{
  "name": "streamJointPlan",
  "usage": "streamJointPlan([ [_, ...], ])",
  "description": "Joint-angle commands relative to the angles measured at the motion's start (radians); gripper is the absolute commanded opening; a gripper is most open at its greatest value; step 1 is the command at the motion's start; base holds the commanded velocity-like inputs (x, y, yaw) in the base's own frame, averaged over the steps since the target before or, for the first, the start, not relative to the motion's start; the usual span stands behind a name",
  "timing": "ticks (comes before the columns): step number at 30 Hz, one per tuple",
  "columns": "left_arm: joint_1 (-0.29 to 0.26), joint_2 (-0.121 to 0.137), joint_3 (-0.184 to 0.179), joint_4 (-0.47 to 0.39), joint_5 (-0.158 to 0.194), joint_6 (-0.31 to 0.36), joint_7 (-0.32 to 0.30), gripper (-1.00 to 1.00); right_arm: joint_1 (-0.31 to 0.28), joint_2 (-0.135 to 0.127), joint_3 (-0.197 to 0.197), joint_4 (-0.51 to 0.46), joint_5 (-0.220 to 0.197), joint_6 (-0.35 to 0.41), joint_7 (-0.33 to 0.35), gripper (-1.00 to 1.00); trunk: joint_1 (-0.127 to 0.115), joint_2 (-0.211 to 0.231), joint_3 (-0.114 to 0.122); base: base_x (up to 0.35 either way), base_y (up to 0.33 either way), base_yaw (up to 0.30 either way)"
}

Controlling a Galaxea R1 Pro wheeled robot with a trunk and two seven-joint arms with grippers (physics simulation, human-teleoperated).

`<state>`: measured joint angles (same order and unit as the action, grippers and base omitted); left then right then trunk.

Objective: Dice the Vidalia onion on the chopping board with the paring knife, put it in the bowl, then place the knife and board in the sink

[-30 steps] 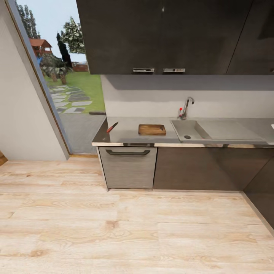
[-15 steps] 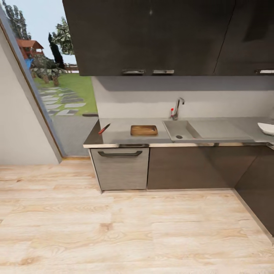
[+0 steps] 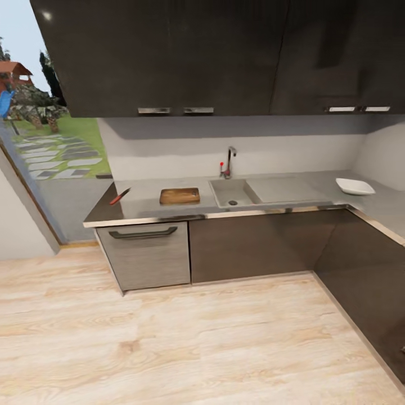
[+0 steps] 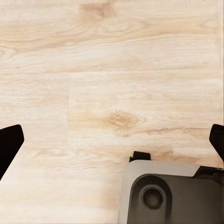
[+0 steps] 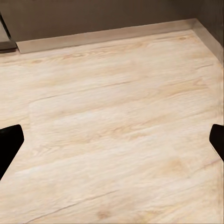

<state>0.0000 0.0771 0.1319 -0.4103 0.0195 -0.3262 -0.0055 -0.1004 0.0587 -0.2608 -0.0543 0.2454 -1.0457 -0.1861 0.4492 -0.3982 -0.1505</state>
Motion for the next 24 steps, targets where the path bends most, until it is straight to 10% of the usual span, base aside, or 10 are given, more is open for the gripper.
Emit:
streamJointPlan([
  [1, 0.0, 0.0, 0.002, -0.001, 0.002, -0.002, -0.001, 1.0, -0.001, 0.001, -0.005, 0.001, 0.011, -0.002, -0.007, 1.0, 0.001, -0.002, -0.001, 0.127, -0.307, -0.165],
  [24, 0.0, 0.001, 0.002, -0.001, 0.002, -0.002, -0.001, 1.0, -0.001, 0.001, -0.005, 0.001, 0.012, -0.002, -0.007, 1.0, 0.001, -0.002, 0.0, 0.243, -0.166, -0.007],
])
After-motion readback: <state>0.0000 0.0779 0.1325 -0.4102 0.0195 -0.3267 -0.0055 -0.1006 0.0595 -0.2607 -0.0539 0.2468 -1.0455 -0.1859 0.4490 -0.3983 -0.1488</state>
